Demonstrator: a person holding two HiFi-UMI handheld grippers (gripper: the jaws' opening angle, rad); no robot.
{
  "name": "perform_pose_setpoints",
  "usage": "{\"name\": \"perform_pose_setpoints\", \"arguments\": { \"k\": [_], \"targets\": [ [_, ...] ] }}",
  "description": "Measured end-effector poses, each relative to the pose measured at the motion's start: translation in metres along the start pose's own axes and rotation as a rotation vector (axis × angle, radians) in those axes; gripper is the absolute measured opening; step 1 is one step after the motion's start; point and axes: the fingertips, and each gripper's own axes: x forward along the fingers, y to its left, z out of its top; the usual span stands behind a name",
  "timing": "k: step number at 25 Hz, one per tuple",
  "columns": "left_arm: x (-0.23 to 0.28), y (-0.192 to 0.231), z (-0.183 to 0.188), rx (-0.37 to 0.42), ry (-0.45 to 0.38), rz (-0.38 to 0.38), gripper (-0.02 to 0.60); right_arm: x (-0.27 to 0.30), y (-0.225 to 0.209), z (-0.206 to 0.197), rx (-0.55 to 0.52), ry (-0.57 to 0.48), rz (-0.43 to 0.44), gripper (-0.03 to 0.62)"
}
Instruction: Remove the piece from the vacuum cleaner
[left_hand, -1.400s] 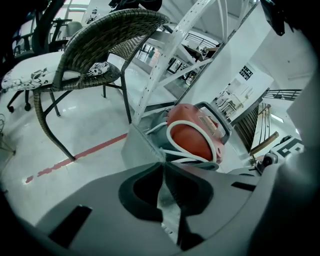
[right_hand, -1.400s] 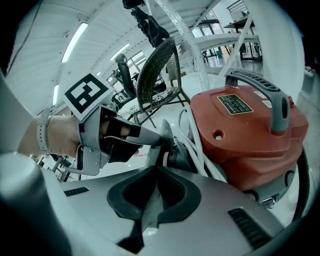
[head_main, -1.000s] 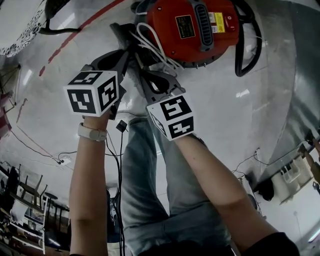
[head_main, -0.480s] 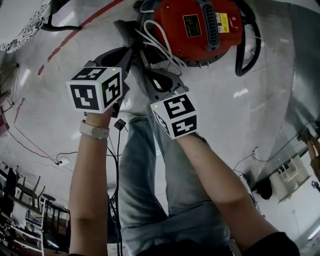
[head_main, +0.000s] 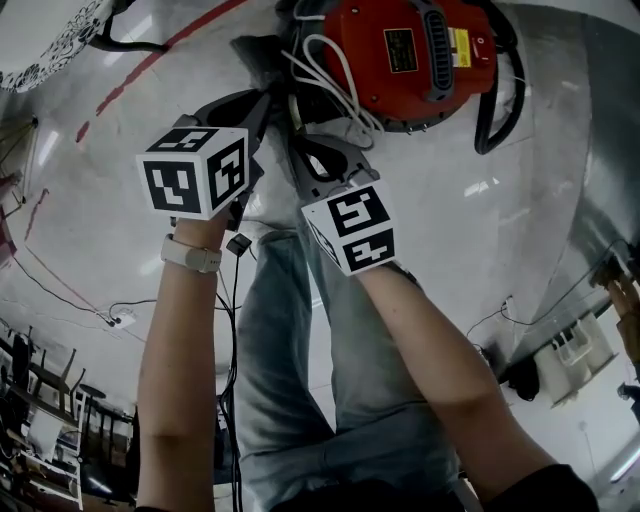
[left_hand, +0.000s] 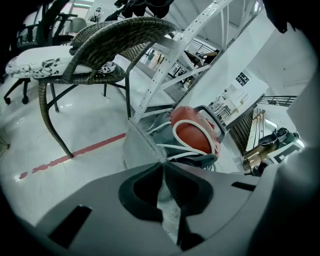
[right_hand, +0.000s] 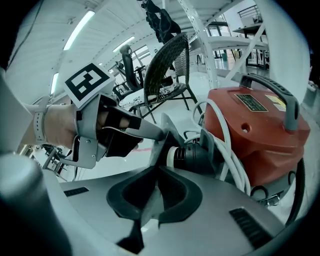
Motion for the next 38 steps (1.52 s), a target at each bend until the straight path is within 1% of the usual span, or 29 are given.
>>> {"name": "perform_pose_setpoints", "arguments": {
  "k": [5, 10, 15, 27, 34, 38],
  "targets": [
    [0.000, 0.003, -0.001, -0.001, 0.008, -0.003, 0.035, 0.002, 0.001, -0.001, -0.018, 0.008, 0.008, 0.043],
    [0.000, 0.005, -0.002, -0.001, 0.011, 0.017, 0.035, 0.002, 0.002, 0.001, -0.044, 0.010, 0.019, 0.044],
    [-0.003, 0.005, -0.005, -0.028, 0.008, 0.019, 0.035, 0.000, 0.000, -0.001, -0.039, 0.011, 0.016, 0.043],
    [-0.014, 0.006, -0.012, -0.035, 0.001, 0.031, 0.034, -0.003, 0.000, -0.002, -0.029, 0.001, 0.001, 0.043],
    [-0.015, 0.006, -0.013, -0.004, 0.013, 0.042, 0.031, -0.002, 0.002, -0.003, -0.025, 0.003, -0.002, 0.043],
    [-0.017, 0.007, -0.016, -0.012, 0.016, 0.043, 0.028, -0.001, 0.003, -0.004, -0.032, 0.009, -0.004, 0.043]
  ]
}}
